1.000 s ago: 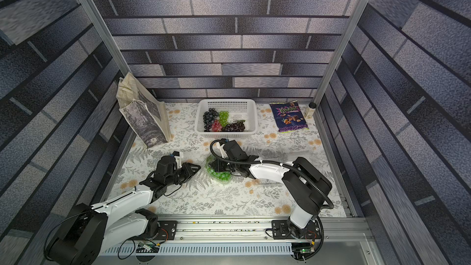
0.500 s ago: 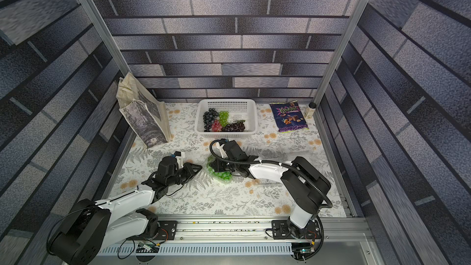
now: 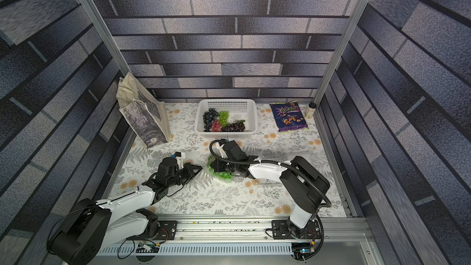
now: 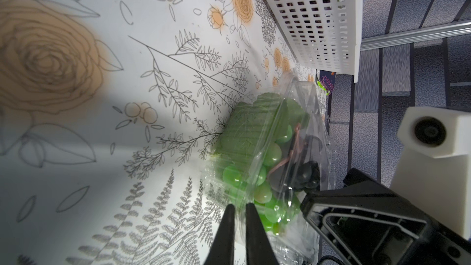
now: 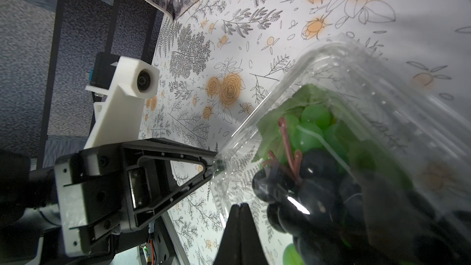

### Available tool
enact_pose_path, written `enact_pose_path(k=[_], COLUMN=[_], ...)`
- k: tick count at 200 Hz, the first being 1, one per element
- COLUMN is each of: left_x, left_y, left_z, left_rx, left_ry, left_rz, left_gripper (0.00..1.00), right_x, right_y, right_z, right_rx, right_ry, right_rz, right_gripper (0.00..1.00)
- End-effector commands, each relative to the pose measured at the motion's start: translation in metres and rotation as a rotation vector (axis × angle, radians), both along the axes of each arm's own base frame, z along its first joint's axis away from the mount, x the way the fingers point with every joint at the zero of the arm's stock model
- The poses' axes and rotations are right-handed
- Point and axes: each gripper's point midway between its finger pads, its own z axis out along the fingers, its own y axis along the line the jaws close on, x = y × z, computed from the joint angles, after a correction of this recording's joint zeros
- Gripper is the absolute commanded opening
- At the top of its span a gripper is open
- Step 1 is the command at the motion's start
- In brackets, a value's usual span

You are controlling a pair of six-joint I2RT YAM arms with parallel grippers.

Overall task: Pack grapes into containers
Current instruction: Close the packing box at the center of the board, then move the packing box to the center of the board.

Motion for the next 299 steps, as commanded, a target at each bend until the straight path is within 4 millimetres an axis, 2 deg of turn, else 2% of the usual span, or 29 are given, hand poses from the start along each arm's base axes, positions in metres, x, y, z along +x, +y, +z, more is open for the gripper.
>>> enact_pose_path(k=[1, 34, 61, 72, 96, 120, 134, 148, 160, 186, 218, 241, 276, 290, 299], left_x=[-0.016, -0.015, -0.013, -0.012, -0.008, -0.007, -0.007, -0.009, -0.01, -0.011, -0.01, -0.01, -0.009, -0.01, -0.01], left_y=[0.005, 0.003, 0.006, 0.008, 0.018, 0.03, 0.034, 0.037, 0.038, 0.038, 0.038, 0.038, 0.036, 0.034, 0.033], left_z=[-0.027, -0.026, -0.019, -0.013, 0.005, 0.02, 0.029, 0.035, 0.039, 0.049, 0.065, 0.075, 0.089, 0.094, 0.097], left_rx=[0.046, 0.04, 0.065, 0.085, 0.129, 0.172, 0.198, 0.22, 0.237, 0.271, 0.313, 0.352, 0.376, 0.374, 0.371], left_ry=[0.094, 0.092, 0.078, 0.066, 0.034, 0.015, 0.005, 0.005, 0.005, -0.002, -0.026, -0.04, -0.061, -0.07, -0.078], left_rz=[0.001, -0.004, -0.002, -0.002, 0.018, 0.038, 0.036, 0.029, 0.021, 0.008, -0.013, -0.03, -0.049, -0.058, -0.06], left_gripper=[0.11, 0.1, 0.16, 0.22, 0.51, 0.66, 0.69, 0.71, 0.73, 0.75, 0.81, 0.86, 0.89, 0.9, 0.9], right_x=[-0.009, -0.01, -0.009, -0.009, -0.005, -0.002, -0.001, 0.0, 0.0, -0.003, -0.012, -0.014, -0.009, -0.006, -0.004], right_y=[-0.006, -0.007, -0.007, -0.006, -0.005, -0.005, -0.009, -0.018, -0.031, -0.064, -0.1, -0.115, -0.119, -0.12, -0.118], right_z=[-0.021, -0.022, -0.018, -0.014, 0.003, 0.03, 0.046, 0.058, 0.063, 0.064, 0.047, 0.032, 0.014, 0.009, 0.006], right_rx=[-0.046, -0.044, -0.04, -0.042, -0.034, -0.023, -0.022, -0.043, -0.082, -0.189, -0.292, -0.322, -0.331, -0.339, -0.335], right_ry=[0.042, 0.042, 0.033, 0.02, -0.019, -0.074, -0.106, -0.135, -0.148, -0.161, -0.125, -0.094, -0.055, -0.046, -0.045], right_rz=[0.002, 0.001, 0.006, 0.011, 0.017, 0.026, 0.022, 0.012, -0.008, -0.063, -0.121, -0.154, -0.169, -0.173, -0.174], right_gripper=[0.0, 0.0, 0.0, 0.0, 0.0, 0.0, 0.12, 0.34, 0.48, 0.67, 0.76, 0.79, 0.82, 0.95, 0.96])
